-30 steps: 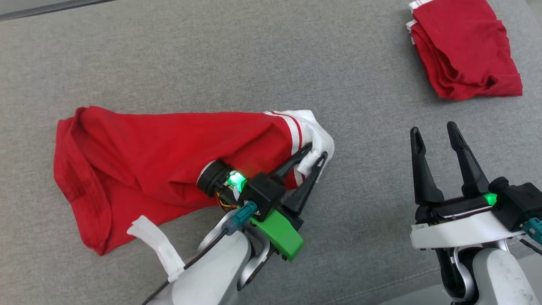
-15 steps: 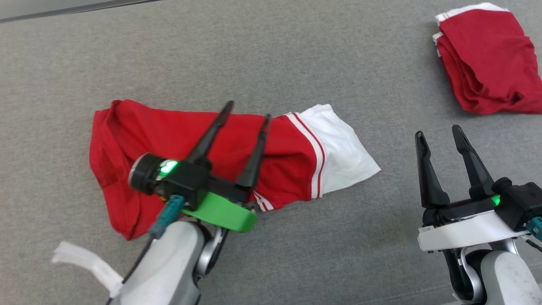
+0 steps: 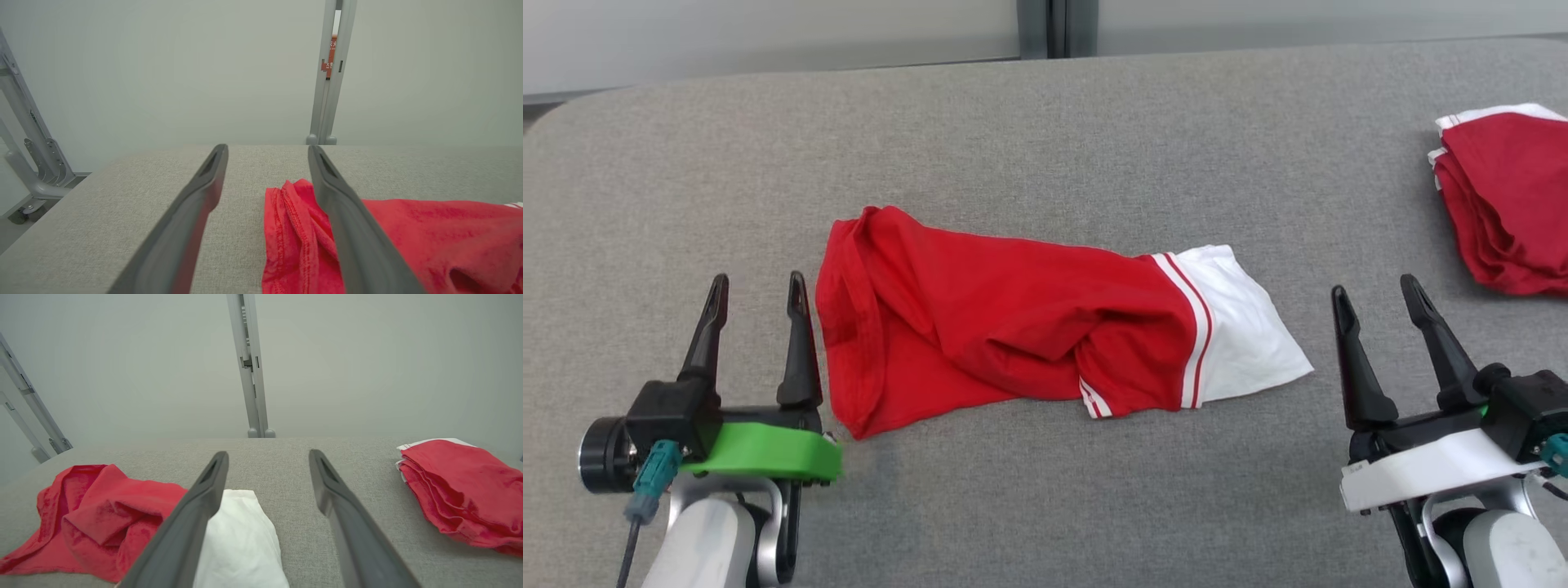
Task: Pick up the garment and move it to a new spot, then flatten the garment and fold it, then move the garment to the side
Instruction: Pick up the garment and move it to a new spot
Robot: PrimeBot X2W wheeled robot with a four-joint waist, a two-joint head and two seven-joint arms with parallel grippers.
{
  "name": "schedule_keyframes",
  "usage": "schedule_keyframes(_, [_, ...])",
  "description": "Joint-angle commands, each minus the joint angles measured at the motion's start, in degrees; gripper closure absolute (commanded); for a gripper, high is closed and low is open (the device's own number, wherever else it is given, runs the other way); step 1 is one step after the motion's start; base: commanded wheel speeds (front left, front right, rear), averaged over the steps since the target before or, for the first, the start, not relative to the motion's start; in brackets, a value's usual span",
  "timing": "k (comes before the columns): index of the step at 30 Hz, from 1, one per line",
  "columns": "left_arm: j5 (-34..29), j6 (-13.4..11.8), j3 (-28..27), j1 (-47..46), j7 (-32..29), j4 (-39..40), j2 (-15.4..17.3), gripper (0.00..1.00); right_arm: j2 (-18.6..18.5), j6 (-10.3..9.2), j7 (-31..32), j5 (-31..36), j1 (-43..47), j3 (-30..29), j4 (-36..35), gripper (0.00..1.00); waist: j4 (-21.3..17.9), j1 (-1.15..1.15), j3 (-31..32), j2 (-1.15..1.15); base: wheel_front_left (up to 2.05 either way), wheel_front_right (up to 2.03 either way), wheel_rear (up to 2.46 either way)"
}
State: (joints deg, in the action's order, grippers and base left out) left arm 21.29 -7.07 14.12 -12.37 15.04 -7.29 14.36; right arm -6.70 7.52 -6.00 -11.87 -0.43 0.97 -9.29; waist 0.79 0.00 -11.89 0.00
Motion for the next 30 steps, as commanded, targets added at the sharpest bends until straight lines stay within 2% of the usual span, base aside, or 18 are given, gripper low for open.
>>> schedule_keyframes(1, [0.05,0.3,-0.2,1.77,0.16,0.06,0.68,0.0,-0.3,-0.07,0.33,0.13,0.97,0.21,0.3,0.0,1.02,0.0,2.49,0.0,0.0,0.0,0.0])
schedule_keyframes(6, [-0.64,0.91,0.1,4.92,0.16,-0.51,1.35,0.0,-0.36,-0.07,0.99,-0.36,2.62,0.74,1.3,0.0,0.04,0.0,4.77,0.0,0.0,0.0,0.0])
schedule_keyframes(17, [-0.86,-0.83,0.69,9.91,0.17,-0.33,1.06,0.0,-0.16,-0.07,1.48,-1.02,5.85,1.11,2.49,0.0,-1.29,0.0,8.11,0.0,0.0,0.0,0.0])
schedule_keyframes(30, [-0.05,-0.9,1.25,10.66,-0.13,0.34,1.45,0.0,0.05,-0.07,1.9,-0.76,6.38,0.5,1.46,0.0,-1.49,0.0,8.44,0.0,0.0,0.0,0.0])
